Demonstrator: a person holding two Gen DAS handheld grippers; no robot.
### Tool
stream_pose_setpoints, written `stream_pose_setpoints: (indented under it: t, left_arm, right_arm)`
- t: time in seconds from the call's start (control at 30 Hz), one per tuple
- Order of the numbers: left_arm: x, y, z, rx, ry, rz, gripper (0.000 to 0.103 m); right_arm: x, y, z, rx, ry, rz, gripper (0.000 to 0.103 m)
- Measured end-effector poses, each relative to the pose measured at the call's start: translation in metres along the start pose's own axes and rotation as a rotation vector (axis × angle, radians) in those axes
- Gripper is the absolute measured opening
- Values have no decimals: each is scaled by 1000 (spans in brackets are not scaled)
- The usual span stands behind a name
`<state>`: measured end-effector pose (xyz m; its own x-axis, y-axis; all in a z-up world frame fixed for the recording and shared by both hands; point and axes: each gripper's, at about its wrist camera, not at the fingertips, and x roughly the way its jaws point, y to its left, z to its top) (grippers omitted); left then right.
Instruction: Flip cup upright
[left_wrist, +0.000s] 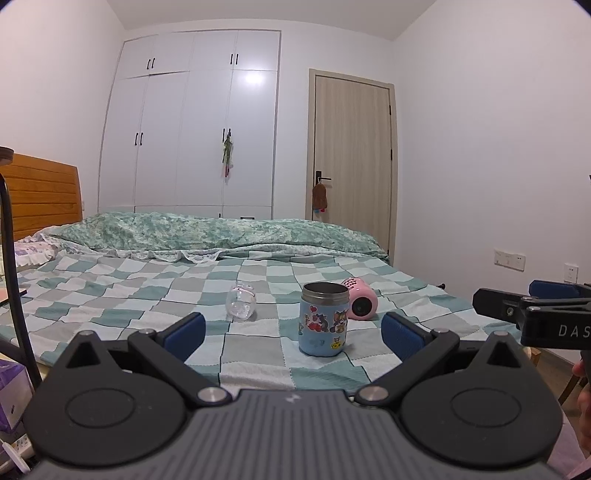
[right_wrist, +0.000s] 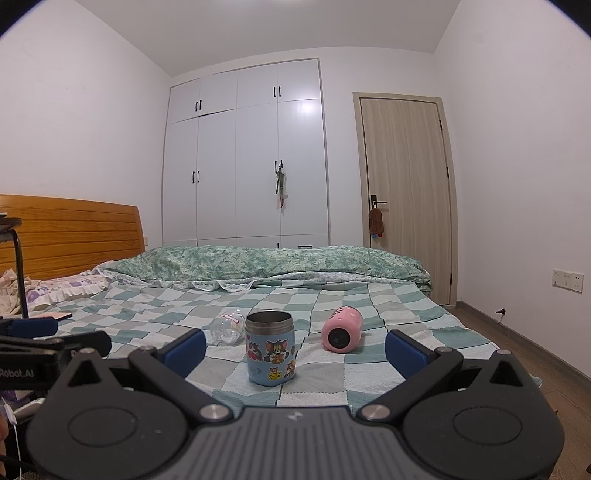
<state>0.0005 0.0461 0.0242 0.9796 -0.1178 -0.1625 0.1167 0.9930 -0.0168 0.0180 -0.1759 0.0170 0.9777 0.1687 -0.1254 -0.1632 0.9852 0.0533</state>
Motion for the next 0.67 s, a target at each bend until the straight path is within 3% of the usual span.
stream_pose_setpoints:
  t: [0.67]
  left_arm:
    - [3, -2, 0, -2, 12, -1, 103]
  right_arm:
    - [0, 0, 0, 0, 0, 0, 103]
